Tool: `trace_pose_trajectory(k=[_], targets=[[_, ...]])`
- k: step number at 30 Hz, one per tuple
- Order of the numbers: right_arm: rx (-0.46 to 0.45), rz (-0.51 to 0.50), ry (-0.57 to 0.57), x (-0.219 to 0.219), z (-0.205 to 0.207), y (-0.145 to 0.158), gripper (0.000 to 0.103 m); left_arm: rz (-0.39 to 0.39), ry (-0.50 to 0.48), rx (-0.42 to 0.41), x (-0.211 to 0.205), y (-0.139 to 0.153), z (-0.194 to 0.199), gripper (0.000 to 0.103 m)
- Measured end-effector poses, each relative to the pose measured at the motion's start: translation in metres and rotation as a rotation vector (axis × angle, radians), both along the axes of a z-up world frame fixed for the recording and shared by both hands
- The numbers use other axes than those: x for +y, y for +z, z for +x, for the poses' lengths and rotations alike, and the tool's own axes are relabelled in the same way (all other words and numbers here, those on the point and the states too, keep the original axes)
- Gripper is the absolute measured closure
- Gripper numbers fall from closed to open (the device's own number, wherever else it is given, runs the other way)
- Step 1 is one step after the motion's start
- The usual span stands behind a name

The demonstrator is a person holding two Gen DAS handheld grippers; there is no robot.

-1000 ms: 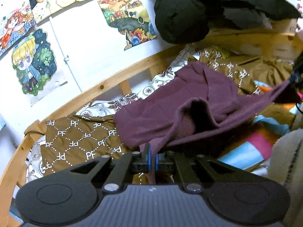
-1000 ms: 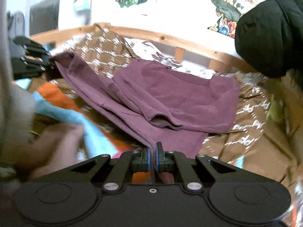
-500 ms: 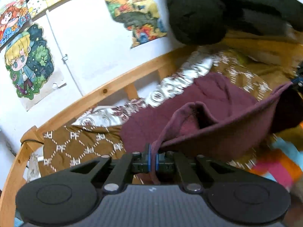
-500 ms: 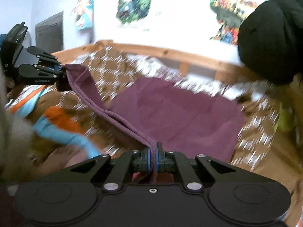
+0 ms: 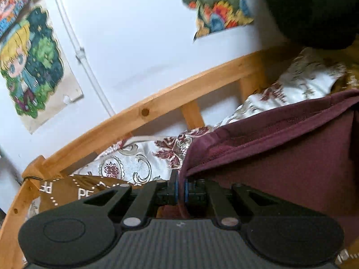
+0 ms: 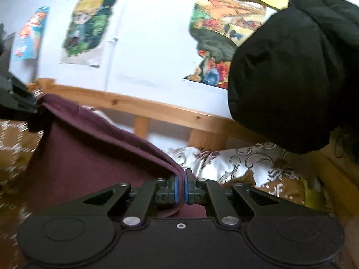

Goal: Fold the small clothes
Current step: 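Lift the hem with both tools and carry it over toward the collar, then lower the hem onto the collar and open both tools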

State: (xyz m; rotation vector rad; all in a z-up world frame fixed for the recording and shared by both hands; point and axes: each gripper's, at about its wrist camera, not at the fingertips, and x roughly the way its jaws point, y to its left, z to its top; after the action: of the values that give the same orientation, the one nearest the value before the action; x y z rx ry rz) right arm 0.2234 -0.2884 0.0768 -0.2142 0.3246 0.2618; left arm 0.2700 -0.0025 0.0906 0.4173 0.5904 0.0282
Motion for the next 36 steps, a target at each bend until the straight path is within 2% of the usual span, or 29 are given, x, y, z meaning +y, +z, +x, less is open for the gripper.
trace_pose_trajectory(k=[5, 10, 12, 14, 15, 17, 19, 20, 21, 23, 27, 30, 33, 36], targets=[[0.033, 0.050, 0.002, -0.001, 0.041, -0.035, 0.098, 0.006, 0.043, 0.088, -0.005, -0.031, 0.044, 0.098], [0.071, 0.127, 0.008, -0.012, 0.058, -0.069, 0.096, 0.034, 0.062, 0.139, -0.012, -0.059, 0.063, 0.098], [0.086, 0.144, 0.012, -0.014, 0.058, -0.077, 0.084, 0.032, 0.070, 0.162, -0.013, -0.066, 0.068, 0.098], [0.102, 0.173, 0.018, -0.017, 0.060, -0.079, 0.065, -0.002, 0.077, 0.169, -0.012, -0.069, 0.070, 0.097], [0.096, 0.176, 0.019, -0.018, 0.057, -0.078, 0.059, -0.027, 0.079, 0.171, -0.010, -0.068, 0.071, 0.096], [0.064, 0.155, 0.030, -0.019, 0.051, -0.073, 0.030, -0.090, 0.091, 0.175, -0.004, -0.067, 0.072, 0.092], [0.042, 0.130, 0.057, -0.019, 0.044, -0.069, 0.015, -0.142, 0.088, 0.175, 0.002, -0.065, 0.072, 0.070], [0.030, 0.111, 0.072, -0.018, 0.039, -0.067, 0.010, -0.166, 0.082, 0.172, 0.006, -0.064, 0.071, 0.048], [0.017, 0.088, 0.095, -0.016, 0.035, -0.065, 0.008, -0.180, 0.077, 0.167, 0.008, -0.062, 0.069, 0.032], [0.009, 0.025, 0.147, -0.010, 0.027, -0.064, 0.001, -0.210, 0.057, 0.145, 0.015, -0.058, 0.062, 0.025], [0.050, -0.119, 0.206, 0.015, 0.019, -0.078, 0.003, -0.233, 0.053, 0.114, 0.028, -0.049, 0.048, 0.011], [0.107, -0.191, 0.218, 0.030, 0.019, -0.096, 0.011, -0.268, 0.060, 0.110, 0.041, -0.047, 0.036, 0.009], [0.111, -0.212, 0.188, 0.037, 0.018, -0.107, 0.021, -0.283, 0.052, 0.123, 0.049, -0.052, 0.023, 0.009], [0.092, -0.177, 0.137, 0.035, 0.017, -0.107, 0.044, -0.263, 0.043, 0.151, 0.051, -0.061, 0.016, 0.013]])
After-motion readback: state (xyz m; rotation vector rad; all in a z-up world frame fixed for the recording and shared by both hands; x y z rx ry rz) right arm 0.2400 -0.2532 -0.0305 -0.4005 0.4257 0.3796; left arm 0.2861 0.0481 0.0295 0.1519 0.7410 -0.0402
